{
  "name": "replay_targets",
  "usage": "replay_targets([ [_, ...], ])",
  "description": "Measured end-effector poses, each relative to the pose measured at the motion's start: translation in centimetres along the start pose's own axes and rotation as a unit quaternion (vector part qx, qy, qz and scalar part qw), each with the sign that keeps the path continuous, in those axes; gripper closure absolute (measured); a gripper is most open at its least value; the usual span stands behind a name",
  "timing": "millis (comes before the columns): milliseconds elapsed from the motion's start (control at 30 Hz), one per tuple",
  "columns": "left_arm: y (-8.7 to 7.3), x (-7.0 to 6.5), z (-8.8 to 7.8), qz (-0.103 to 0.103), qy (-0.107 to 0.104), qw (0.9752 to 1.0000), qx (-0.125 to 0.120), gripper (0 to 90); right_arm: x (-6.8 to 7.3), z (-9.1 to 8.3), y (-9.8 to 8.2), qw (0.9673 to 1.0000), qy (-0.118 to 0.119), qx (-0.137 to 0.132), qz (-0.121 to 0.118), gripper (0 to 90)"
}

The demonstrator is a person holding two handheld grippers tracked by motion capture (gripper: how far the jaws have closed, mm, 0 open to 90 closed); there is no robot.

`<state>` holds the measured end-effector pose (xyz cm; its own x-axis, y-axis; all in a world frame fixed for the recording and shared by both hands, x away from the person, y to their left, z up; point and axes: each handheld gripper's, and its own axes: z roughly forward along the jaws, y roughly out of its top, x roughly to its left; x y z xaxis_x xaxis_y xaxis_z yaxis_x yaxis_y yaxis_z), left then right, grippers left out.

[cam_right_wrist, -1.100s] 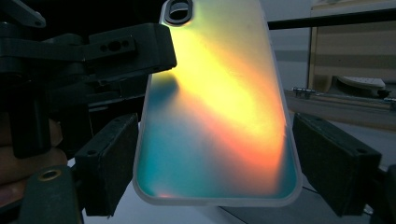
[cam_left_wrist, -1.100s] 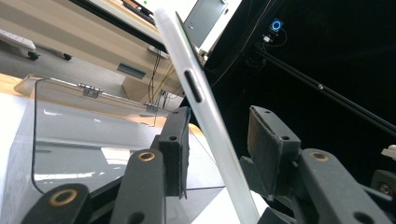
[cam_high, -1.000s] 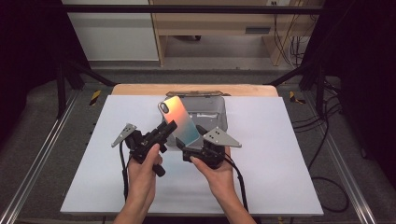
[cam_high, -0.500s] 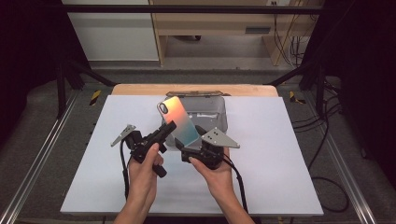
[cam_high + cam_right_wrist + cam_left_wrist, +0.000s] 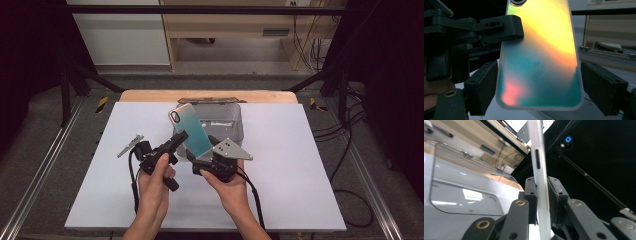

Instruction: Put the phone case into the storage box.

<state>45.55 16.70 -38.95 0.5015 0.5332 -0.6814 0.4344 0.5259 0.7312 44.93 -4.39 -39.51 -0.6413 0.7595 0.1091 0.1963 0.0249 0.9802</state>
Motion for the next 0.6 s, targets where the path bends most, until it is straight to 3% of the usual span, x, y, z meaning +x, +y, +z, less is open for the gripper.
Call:
replay_targets([
  [300,0.2,0.1,0.2,-0.001,-0.010,0.9999,0.006,80.7,-0.1,0.1,-0.2,0.9999,-0.001,0.000,-0.010,16.5],
  [433,0.8,0.1,0.2,0.018,0.001,0.9998,0.010,80.9,0.0,-0.1,-0.2,0.9991,0.000,0.022,-0.036,5.1],
  [600,2.5,-0.2,0.4,0.053,0.026,0.9979,0.027,80.8,-0.6,-1.3,-0.2,0.9964,-0.008,0.041,-0.073,4.2],
])
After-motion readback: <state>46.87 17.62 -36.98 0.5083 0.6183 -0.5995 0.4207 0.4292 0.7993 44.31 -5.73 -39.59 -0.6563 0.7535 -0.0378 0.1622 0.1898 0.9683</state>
